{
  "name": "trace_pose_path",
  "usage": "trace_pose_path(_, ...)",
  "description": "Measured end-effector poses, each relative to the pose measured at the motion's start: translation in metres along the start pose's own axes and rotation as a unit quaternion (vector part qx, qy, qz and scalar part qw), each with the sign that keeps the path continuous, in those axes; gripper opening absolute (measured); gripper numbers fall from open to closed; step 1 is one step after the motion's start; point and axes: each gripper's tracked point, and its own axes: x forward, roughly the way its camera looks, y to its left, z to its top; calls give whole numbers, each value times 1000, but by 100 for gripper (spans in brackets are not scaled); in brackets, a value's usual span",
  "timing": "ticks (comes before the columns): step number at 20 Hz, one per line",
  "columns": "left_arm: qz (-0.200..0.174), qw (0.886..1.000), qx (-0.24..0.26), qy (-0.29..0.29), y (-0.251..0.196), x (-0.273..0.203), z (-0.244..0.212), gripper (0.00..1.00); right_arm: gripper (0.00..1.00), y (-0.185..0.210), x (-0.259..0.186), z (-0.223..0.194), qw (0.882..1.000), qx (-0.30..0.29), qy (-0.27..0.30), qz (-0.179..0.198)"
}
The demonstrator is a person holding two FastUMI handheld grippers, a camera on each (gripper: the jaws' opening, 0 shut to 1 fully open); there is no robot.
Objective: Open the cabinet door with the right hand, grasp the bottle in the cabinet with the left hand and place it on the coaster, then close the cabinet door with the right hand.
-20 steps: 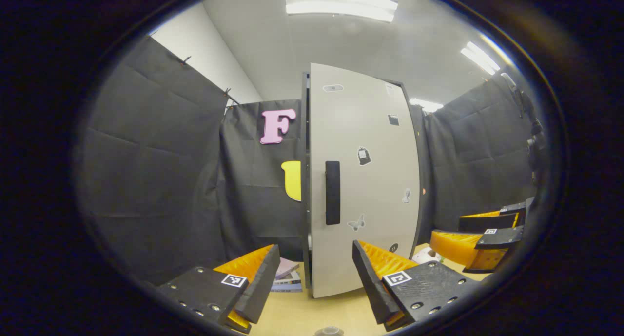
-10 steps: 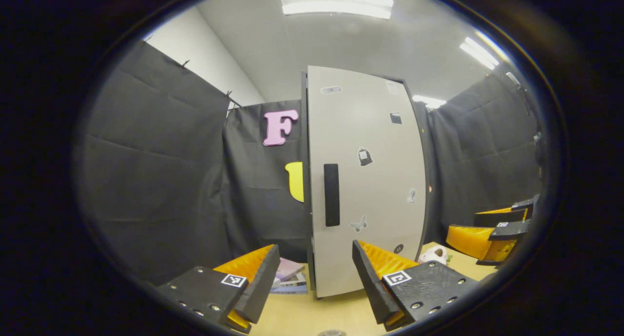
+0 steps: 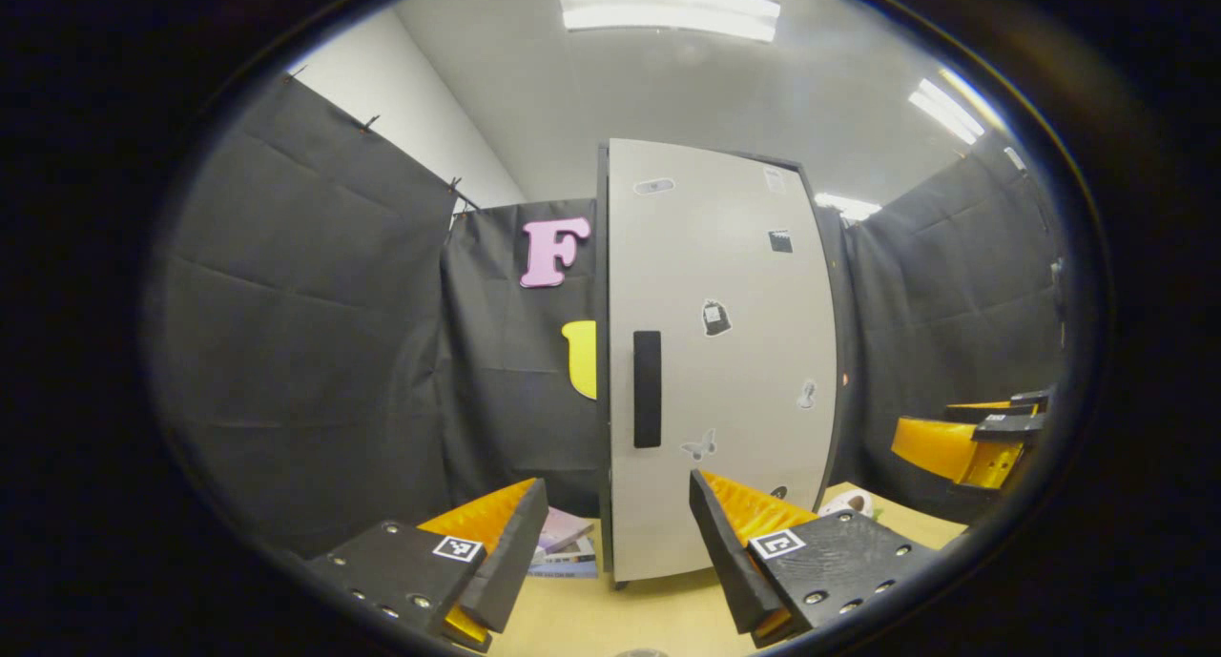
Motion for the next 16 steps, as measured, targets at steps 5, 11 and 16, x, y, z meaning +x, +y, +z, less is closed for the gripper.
trace_pose_path(5, 0, 1000, 2, 0, 0, -2, 6, 86, 95, 2, 0, 2, 1000, -2, -1, 3)
trace_pose_path(11, -1, 1000, 7, 3, 0, 0, 5, 86, 95, -4, -1, 5, 1000, -1, -7, -5)
trace_pose_path(16, 1, 1000, 7, 2, -2, -2, 7, 86, 95, -11, 2, 7, 1000, 0, -13, -12)
